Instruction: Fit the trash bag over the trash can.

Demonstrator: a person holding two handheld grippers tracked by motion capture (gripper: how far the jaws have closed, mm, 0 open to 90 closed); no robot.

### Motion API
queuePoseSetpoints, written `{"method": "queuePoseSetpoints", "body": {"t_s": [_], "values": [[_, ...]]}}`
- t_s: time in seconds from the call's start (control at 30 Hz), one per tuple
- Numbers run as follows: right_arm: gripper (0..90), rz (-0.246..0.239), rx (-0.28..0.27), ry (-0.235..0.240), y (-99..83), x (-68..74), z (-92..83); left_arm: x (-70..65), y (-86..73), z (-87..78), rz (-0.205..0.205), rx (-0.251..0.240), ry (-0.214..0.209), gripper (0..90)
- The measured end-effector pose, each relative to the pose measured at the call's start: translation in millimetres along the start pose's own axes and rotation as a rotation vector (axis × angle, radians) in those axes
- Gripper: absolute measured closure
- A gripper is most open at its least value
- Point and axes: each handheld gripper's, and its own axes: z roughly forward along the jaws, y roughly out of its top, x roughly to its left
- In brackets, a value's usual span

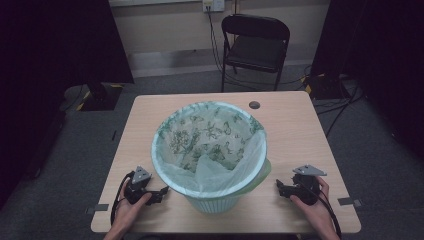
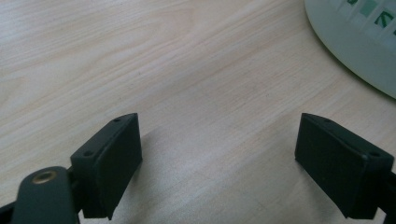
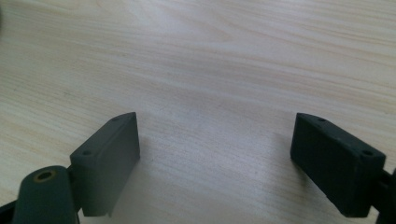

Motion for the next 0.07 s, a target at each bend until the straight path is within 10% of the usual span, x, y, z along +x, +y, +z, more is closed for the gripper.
{"method": "queuePoseSetpoints", "body": {"t_s": [0.07], "values": [[14.9,0.0,0.0,0.0,0.0,0.0,0.0,0.3,0.2,0.1,0.002,0.002,0.0,13.4]]}}
